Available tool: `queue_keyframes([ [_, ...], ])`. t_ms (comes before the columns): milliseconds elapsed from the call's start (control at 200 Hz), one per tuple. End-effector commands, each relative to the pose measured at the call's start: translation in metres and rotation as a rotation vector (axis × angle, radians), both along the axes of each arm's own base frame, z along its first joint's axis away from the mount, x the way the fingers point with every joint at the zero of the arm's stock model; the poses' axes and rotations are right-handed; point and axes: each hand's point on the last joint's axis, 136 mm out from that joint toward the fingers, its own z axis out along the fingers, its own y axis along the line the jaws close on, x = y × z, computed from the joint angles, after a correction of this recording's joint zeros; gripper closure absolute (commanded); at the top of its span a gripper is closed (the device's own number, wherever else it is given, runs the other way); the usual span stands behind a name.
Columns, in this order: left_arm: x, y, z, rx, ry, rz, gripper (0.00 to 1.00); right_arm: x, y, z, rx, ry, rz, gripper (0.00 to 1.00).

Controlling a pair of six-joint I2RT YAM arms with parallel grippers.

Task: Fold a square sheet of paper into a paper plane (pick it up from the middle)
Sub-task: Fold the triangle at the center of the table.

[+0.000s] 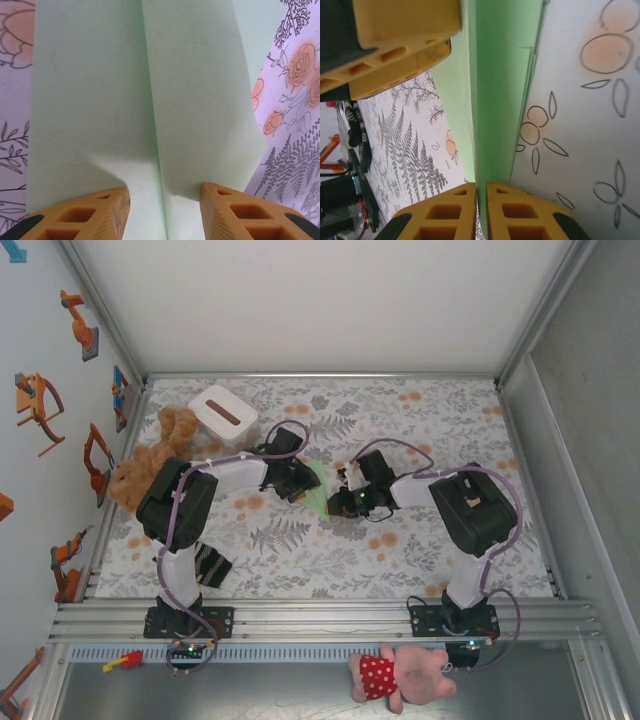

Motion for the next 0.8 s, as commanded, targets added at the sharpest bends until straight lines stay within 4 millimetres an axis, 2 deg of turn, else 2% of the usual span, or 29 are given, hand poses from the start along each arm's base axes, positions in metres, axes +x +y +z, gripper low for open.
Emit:
queue_keyframes([
  [0,-0.071,0.055,-0.083,0.291,0.266,-0.058,0.55,0.013,-0.007,0.019,-0.035,-0.073,-0.046,0.84],
  [135,-0.074,0.06,-0.087,0.334,0.274,-0.08,0.53,0.021,-0.013,0.022,-0.057,-0.109,-0.101,0.75],
  [336,-0.08,0.062,-0.095,0.362,0.298,-0.092,0.52,0.023,0.0,0.034,0.048,-0.09,-0.114,0.77],
  [491,-0.082,0.063,-0.1,0.373,0.309,-0.095,0.51,0.022,-0.003,0.016,0.011,-0.043,-0.134,0.78],
  [791,-0.087,0.064,-0.105,0.384,0.326,-0.102,0.5,0.021,0.004,0.008,0.028,0.002,-0.105,0.78],
])
